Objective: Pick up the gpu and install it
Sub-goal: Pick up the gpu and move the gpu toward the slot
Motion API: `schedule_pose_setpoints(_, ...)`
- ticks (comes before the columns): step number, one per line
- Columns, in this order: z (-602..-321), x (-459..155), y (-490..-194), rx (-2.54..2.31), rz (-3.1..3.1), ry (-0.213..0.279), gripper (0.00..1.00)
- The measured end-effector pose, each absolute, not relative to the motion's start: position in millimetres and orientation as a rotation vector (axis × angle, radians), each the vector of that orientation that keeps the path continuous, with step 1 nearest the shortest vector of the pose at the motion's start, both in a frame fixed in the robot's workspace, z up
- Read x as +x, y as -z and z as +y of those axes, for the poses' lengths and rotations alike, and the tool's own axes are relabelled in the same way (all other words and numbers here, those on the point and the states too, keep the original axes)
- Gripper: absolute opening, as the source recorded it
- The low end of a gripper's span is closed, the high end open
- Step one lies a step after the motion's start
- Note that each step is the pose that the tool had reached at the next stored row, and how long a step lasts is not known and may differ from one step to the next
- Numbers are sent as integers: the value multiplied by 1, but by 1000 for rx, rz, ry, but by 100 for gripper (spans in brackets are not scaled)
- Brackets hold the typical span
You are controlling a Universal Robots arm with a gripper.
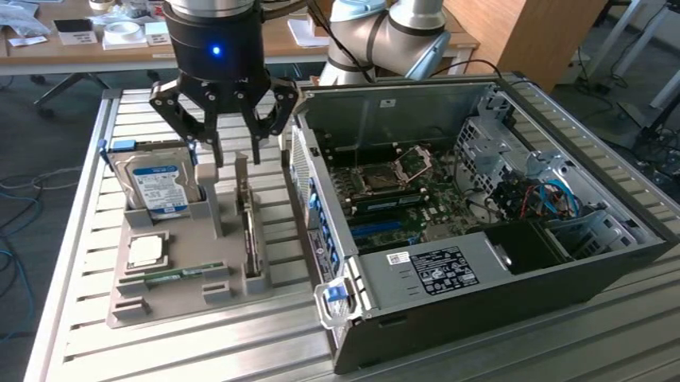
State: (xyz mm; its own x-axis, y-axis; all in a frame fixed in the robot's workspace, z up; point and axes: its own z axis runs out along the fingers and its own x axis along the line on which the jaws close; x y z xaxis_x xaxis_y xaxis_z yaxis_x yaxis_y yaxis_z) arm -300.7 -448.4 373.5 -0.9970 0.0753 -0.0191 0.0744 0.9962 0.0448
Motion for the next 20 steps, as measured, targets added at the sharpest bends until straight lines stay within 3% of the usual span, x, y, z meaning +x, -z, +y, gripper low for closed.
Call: schedule_pose_setpoints(20,-448,-300,-354,117,3118,-82,47)
